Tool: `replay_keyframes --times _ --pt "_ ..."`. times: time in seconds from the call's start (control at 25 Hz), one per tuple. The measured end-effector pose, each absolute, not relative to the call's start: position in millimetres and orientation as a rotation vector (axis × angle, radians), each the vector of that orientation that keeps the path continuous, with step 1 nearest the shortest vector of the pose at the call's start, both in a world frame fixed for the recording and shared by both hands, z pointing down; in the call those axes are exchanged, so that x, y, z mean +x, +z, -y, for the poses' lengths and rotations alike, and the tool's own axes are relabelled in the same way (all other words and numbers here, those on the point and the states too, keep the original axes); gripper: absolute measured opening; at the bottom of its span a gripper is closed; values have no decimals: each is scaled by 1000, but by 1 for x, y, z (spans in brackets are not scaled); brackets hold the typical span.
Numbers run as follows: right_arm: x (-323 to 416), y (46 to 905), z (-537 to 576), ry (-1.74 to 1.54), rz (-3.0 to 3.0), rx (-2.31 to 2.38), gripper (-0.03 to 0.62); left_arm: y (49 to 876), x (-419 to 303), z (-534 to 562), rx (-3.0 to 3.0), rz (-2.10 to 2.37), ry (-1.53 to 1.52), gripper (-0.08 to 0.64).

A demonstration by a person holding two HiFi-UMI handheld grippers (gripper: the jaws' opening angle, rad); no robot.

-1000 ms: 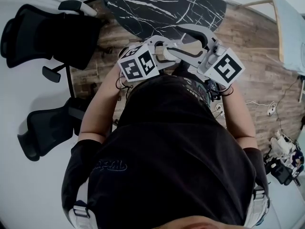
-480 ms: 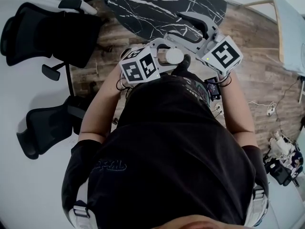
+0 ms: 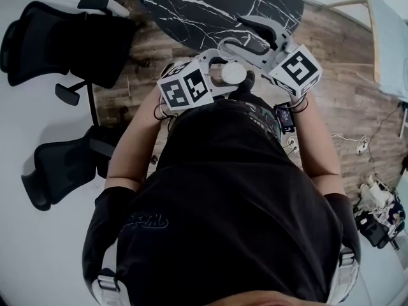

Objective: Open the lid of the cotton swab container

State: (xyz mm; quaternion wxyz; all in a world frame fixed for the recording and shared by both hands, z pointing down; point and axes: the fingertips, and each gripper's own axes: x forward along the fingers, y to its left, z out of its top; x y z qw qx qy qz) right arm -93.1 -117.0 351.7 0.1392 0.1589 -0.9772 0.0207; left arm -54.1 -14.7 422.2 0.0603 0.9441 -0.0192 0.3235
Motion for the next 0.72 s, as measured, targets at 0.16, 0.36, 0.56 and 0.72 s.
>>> replay_keyframes --times 0.16,0.36,0.56,0.72 --pt "-90 350 116 54 2832 459 262 424 -51 15 2858 56 980 256" --pt "-83 343 114 47 2851 479 247 419 -50 19 2867 93 969 256" --pt "-73 337 112 64 2864 502 235 417 -50 27 2862 137 954 258" --pt "-60 341 114 91 2865 522 221 417 -48 36 2856 182 942 258"
